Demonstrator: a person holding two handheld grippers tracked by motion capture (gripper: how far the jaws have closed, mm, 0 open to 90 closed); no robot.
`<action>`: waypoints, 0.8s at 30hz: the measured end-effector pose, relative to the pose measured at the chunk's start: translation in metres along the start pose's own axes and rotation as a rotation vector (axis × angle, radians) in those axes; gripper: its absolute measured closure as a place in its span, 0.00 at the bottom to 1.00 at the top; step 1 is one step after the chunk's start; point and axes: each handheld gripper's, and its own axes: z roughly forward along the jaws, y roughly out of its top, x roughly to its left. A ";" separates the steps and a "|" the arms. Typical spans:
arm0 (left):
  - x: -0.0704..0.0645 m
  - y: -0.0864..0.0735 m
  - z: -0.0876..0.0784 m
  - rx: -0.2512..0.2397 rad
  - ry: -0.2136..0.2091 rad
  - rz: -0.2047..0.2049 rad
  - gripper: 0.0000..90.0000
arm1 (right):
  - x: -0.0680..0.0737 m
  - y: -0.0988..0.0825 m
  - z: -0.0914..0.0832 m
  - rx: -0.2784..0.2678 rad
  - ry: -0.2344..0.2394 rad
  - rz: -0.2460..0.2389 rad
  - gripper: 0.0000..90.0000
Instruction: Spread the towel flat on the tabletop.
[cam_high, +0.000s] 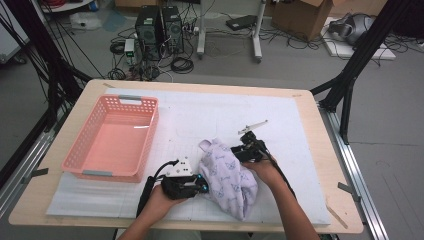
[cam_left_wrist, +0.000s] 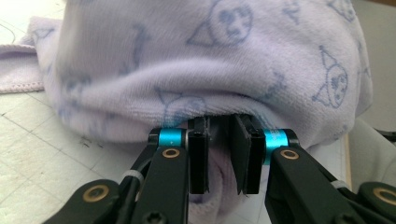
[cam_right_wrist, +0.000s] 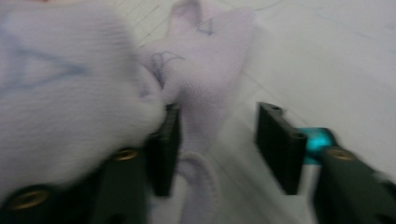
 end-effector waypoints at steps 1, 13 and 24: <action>0.001 0.000 -0.001 0.001 0.001 0.005 0.87 | 0.004 0.001 0.001 -0.001 0.005 -0.042 0.96; 0.005 0.001 -0.012 -0.053 0.018 -0.007 0.94 | -0.004 0.045 -0.069 -0.360 -0.324 -0.148 0.98; 0.015 0.000 -0.017 -0.094 0.119 -0.091 0.55 | -0.009 0.057 -0.083 -0.375 -0.343 -0.075 0.65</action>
